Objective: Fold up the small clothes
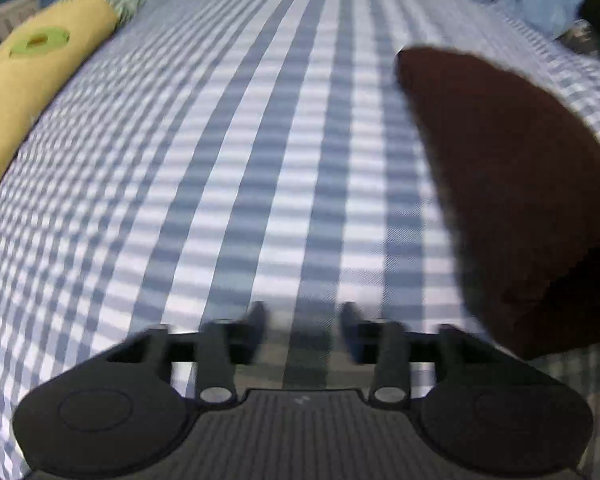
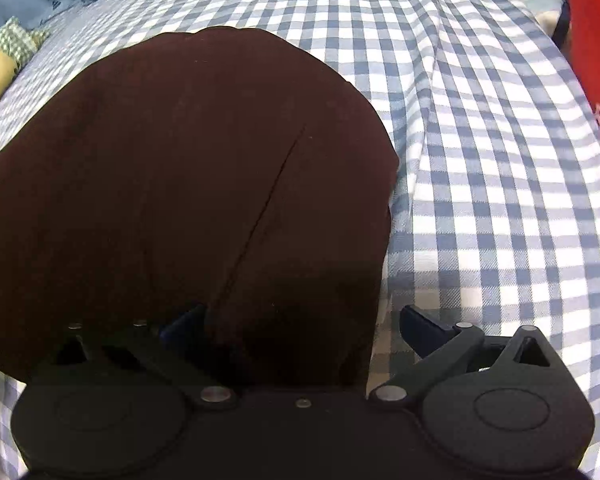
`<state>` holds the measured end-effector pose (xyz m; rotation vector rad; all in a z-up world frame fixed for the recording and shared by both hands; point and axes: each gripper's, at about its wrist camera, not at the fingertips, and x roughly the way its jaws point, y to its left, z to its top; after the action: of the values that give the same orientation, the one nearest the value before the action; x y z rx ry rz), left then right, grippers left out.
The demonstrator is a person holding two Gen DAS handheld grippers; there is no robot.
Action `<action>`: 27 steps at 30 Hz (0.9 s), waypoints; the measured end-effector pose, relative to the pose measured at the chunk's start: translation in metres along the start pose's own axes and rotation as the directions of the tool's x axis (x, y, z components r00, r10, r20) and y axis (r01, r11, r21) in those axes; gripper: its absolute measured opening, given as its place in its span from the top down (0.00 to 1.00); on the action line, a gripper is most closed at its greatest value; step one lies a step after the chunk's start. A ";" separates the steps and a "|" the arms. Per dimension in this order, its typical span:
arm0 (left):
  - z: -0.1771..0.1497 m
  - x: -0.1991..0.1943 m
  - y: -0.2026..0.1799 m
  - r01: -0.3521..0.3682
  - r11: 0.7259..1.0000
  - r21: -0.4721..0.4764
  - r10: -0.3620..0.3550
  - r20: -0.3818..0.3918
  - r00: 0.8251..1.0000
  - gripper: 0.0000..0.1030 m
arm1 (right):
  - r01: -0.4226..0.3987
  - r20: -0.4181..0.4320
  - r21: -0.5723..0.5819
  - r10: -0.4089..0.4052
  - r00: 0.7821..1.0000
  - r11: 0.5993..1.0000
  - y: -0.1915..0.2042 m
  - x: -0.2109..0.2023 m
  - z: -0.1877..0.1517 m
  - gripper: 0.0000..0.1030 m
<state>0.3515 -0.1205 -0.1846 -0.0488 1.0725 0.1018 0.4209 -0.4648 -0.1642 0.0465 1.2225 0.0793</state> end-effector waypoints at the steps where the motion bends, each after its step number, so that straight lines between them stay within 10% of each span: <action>1: -0.001 -0.007 -0.002 0.019 1.000 0.024 -0.019 0.026 0.999 0.45 | -0.010 -0.007 0.029 0.011 1.000 1.000 -0.005 0.001 -0.002 0.01; 5: -0.006 -0.025 -0.035 0.105 0.982 0.155 -0.122 0.110 0.986 0.19 | -0.014 -0.007 0.051 0.014 1.000 0.999 -0.010 -0.001 -0.004 0.01; 12: -0.006 -0.023 -0.119 0.099 0.934 0.344 -0.167 0.174 0.971 0.11 | -0.009 -0.011 0.068 0.010 1.000 0.998 -0.013 -0.002 -0.008 0.01; 17: 0.016 0.001 -0.131 0.006 0.971 0.241 -0.050 0.179 0.983 0.05 | -0.001 -0.015 0.049 0.002 1.000 0.999 -0.009 -0.001 -0.004 0.01; 27: 0.012 0.027 -0.051 0.204 0.974 -0.102 -0.198 0.064 0.978 0.12 | -0.004 -0.012 -0.033 0.003 1.000 0.999 0.011 -0.005 0.000 0.01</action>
<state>0.3799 -0.1690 -0.2034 -0.2508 1.0022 -0.0220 0.4187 -0.4545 -0.1586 0.0198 1.2323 0.1028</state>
